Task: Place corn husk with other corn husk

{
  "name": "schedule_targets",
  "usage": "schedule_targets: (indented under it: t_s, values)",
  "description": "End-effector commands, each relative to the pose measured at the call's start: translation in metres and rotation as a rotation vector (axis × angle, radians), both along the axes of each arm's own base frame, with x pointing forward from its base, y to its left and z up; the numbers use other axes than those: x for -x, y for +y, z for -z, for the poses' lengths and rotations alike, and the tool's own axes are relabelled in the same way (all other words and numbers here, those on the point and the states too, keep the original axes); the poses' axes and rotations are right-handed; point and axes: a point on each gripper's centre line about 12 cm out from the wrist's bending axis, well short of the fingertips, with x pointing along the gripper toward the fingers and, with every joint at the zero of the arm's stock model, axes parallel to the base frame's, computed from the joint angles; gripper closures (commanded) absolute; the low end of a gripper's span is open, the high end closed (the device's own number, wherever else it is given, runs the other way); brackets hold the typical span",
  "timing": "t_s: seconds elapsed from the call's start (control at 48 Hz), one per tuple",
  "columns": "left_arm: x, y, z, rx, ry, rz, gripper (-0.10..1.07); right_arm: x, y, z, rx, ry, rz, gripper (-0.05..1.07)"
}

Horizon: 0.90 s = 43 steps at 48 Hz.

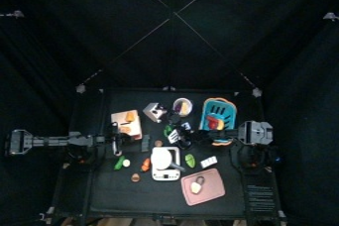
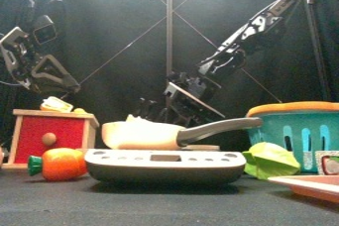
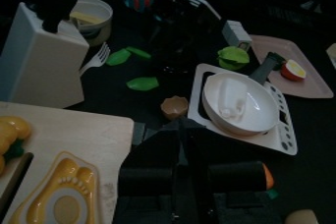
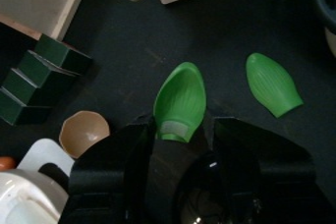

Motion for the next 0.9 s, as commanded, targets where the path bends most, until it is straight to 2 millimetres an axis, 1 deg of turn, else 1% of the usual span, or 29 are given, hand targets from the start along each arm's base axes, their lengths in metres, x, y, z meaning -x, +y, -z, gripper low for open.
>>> schedule_targets:
  t_s: [0.0, 0.104, 0.396, 0.562, 0.75, 0.875]
  values:
    - [-0.003, 0.002, -0.005, -0.004, -0.015, -0.005, 0.48, -0.012, -0.004, -0.016, 0.011, -0.050, -0.001, 0.25]
    - [-0.003, 0.002, -0.005, -0.003, -0.013, -0.006, 0.48, -0.019, -0.003, -0.013, 0.012, -0.050, -0.007, 0.24]
    - [-0.002, 0.004, -0.005, -0.006, -0.014, -0.014, 0.48, -0.029, -0.005, 0.001, 0.004, -0.029, 0.001, 0.24]
    - [-0.002, 0.004, -0.004, -0.006, -0.013, -0.017, 0.48, -0.033, -0.005, 0.005, -0.002, -0.027, 0.005, 0.24]
    - [-0.001, 0.004, -0.002, -0.002, -0.006, -0.020, 0.48, -0.027, -0.010, 0.017, 0.000, 0.021, 0.034, 0.24]
    - [-0.001, 0.005, -0.001, -0.002, 0.002, -0.022, 0.48, -0.020, -0.013, 0.020, 0.013, 0.062, 0.063, 0.24]
